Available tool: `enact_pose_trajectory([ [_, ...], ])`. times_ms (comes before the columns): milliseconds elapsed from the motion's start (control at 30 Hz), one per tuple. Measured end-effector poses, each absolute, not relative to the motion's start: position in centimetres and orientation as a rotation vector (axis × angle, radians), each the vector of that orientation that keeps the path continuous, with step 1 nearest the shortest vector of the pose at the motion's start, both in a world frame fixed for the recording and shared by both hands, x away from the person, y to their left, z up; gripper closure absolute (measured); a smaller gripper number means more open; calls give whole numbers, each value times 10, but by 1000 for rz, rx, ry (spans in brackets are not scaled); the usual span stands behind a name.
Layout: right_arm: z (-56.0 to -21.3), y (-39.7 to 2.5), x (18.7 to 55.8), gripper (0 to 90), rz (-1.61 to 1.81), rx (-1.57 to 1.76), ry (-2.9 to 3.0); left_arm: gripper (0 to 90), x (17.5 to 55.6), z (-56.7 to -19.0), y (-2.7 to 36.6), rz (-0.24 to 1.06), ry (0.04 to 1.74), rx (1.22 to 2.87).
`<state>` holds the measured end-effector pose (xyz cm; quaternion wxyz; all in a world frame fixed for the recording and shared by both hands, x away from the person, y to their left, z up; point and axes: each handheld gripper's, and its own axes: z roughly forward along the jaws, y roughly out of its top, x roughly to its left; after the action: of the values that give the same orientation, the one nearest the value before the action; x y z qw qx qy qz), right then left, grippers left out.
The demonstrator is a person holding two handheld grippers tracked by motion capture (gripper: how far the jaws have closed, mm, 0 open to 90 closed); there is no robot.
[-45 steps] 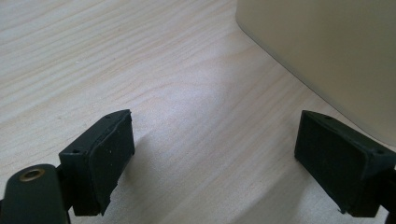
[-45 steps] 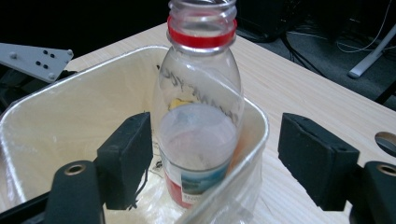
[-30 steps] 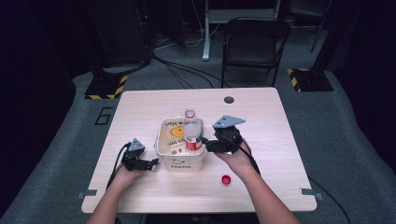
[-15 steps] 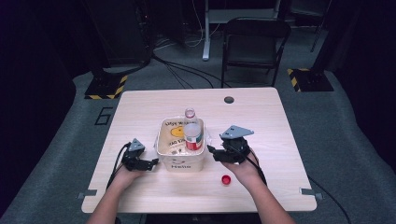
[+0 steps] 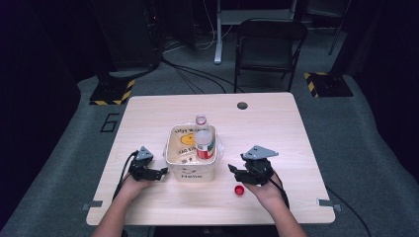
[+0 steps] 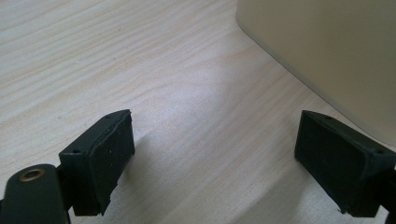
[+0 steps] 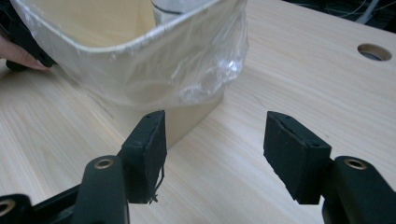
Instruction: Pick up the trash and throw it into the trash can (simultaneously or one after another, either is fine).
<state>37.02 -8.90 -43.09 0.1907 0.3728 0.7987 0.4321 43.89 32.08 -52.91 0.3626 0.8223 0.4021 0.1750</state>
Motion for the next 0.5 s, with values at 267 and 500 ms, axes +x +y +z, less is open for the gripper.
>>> enact_pose_trajectory([
  [267, -446, -98, 357, 408, 1190, 1067, 2252, 118, 439, -529, 321, 447, 1040, 2119],
  [500, -459, -98, 349, 421, 1172, 1080, 2271, 119, 439, -529, 321, 452, 1037, 2120],
])
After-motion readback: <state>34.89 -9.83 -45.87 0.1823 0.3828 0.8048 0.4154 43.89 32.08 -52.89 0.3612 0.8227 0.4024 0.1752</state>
